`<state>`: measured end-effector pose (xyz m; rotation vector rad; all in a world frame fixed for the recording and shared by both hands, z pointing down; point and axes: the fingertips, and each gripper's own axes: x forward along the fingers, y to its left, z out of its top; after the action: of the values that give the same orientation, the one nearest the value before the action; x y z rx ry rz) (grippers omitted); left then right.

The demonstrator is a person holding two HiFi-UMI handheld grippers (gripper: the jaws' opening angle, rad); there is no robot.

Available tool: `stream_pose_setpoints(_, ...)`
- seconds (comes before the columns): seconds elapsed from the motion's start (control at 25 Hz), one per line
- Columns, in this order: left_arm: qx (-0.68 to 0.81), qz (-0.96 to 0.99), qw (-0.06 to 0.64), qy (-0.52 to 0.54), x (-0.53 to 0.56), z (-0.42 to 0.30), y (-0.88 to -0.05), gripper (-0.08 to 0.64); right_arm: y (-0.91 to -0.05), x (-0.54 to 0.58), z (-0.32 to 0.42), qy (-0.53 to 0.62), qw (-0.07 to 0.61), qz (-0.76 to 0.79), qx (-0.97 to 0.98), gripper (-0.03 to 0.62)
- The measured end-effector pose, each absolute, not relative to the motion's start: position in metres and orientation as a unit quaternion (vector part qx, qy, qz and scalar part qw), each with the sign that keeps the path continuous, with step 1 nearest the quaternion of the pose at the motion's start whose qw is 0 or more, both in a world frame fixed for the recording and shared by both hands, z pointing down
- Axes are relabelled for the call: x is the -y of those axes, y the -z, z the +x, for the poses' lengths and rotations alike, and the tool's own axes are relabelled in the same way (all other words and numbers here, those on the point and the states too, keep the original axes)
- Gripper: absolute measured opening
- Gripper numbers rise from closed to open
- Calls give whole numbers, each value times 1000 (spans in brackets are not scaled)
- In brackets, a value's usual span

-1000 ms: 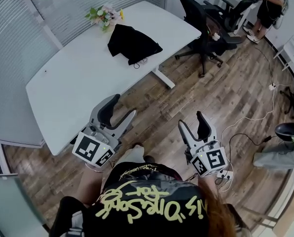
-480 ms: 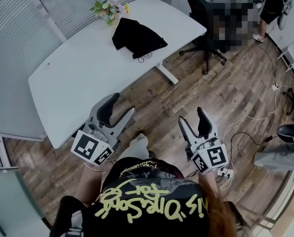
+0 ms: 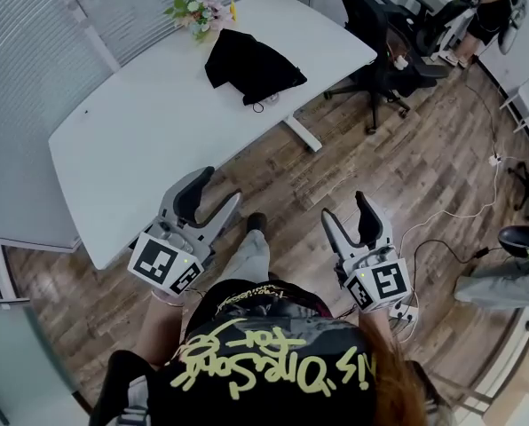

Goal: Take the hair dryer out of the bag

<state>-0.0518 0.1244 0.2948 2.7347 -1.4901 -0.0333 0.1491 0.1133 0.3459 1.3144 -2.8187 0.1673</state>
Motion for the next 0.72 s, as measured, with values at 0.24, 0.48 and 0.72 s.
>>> stream_pose_setpoints(0.24, 483, 876, -4, 13, -93, -63, -286, 227, -343, -78, 143, -49, 14, 425, 904, 285)
stream_pose_setpoints(0.48, 482, 876, 5, 7, -46, -80, -299, 227, -345, -33, 121, -44, 18, 418, 907, 285)
stream_pose_setpoints(0.72, 478, 878, 6, 20, 17, -88, -289, 225, -334, 16, 114, -35, 26, 425, 904, 285)
